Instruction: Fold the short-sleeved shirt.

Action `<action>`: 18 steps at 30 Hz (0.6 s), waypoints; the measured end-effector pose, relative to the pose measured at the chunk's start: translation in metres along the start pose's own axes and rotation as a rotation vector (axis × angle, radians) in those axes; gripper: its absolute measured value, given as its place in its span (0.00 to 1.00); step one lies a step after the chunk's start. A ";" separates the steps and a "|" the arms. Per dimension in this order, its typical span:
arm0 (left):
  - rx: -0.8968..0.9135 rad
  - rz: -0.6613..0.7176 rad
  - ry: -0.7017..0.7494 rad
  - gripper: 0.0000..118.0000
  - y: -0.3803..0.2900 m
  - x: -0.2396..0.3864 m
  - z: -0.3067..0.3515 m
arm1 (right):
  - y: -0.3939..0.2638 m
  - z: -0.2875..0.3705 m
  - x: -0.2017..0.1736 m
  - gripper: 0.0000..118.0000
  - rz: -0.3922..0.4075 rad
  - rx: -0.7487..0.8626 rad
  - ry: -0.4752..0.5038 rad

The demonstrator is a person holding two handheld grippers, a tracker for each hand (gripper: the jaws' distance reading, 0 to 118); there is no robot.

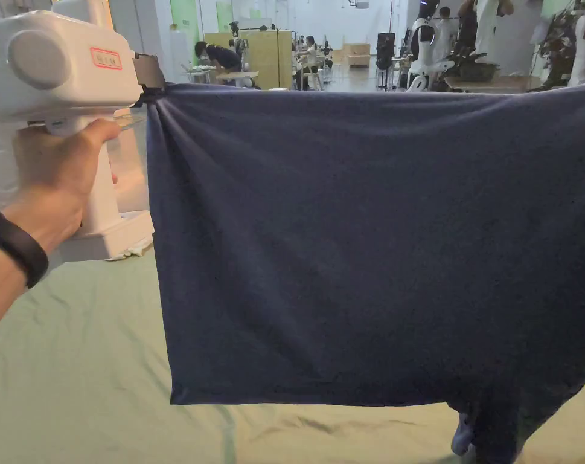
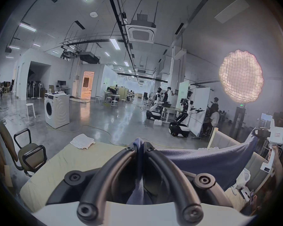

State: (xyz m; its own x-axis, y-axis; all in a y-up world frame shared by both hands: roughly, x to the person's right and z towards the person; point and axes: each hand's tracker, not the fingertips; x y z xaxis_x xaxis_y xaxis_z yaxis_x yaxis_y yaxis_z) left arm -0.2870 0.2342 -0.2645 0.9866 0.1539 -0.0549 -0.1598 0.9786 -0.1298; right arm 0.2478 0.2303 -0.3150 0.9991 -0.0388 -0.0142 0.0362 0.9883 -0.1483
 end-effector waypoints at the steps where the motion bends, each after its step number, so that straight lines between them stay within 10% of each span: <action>1: -0.002 -0.003 0.020 0.07 0.003 0.000 -0.011 | 0.002 -0.010 -0.003 0.02 0.006 0.003 -0.012; 18: -0.017 -0.111 0.131 0.07 0.022 0.007 -0.155 | 0.043 -0.119 -0.035 0.02 0.011 0.042 -0.102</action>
State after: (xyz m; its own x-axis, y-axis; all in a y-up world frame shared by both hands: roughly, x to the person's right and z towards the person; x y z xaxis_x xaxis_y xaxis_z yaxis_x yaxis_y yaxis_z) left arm -0.2889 0.2358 -0.4211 0.9855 0.0250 -0.1677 -0.0520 0.9860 -0.1587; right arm 0.2118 0.2561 -0.4389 0.9962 -0.0144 0.0857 0.0237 0.9939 -0.1075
